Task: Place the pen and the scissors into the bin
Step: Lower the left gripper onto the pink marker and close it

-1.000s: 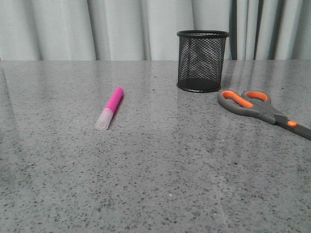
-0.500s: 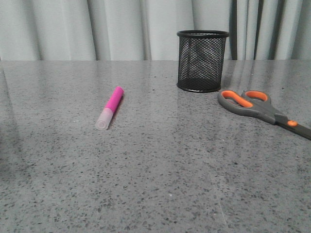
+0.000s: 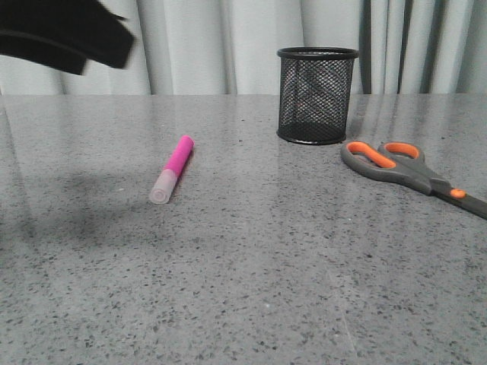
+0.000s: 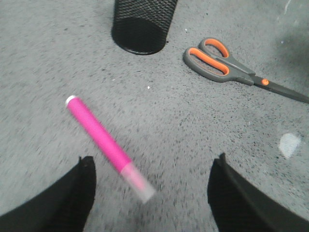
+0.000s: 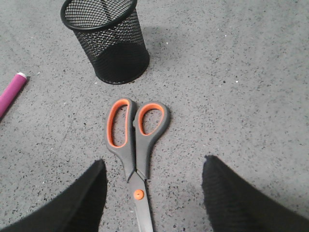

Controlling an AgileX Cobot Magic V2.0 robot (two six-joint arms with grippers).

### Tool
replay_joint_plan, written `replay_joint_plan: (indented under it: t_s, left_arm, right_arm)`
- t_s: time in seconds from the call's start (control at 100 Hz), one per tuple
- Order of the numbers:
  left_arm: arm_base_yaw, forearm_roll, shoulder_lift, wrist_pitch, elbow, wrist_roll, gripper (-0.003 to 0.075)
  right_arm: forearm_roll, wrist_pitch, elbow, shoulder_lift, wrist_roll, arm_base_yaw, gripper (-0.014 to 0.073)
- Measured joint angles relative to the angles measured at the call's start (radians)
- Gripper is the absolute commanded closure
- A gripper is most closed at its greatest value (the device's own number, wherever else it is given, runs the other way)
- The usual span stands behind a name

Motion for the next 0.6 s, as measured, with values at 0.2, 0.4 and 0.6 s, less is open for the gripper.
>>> replay_joint_plan:
  t_s: [0.2, 0.4, 0.6]
  left_arm:
    - [-0.057, 0.064, 0.203, -0.042, -0.12, -0.021, 0.0272]
    - [-0.059, 0.186, 0.346, -0.047, -0.192, -0.114, 0.0272]
    - [-0.059, 0.214, 0.407, -0.06, -0.228, -0.125, 0.0272]
  right_arm:
    - [0.0, 0.0, 0.0, 0.0, 0.0, 0.0, 0.0201]
    - [0.0, 0.0, 0.0, 0.0, 0.0, 0.0, 0.0201]
    - [0.0, 0.0, 0.0, 0.0, -0.002, 0.0, 0.0201]
